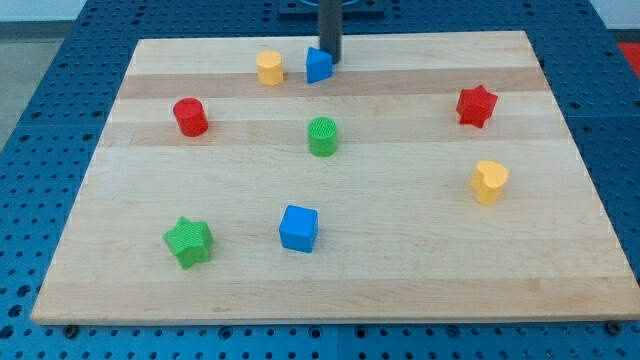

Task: Keep red circle on bottom left to yellow hexagon

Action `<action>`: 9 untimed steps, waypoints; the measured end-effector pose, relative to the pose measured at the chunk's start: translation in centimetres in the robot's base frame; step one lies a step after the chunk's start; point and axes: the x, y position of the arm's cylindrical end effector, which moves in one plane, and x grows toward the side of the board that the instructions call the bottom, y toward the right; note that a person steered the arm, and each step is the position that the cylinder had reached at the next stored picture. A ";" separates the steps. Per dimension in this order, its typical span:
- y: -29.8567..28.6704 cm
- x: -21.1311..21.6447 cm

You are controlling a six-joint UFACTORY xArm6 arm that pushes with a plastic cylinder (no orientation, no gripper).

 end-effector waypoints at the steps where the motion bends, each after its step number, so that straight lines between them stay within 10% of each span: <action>1: -1.2 0.0; 4: 3.1 -2.3; 6: 12.2 0.2; 9: 8.8 8.3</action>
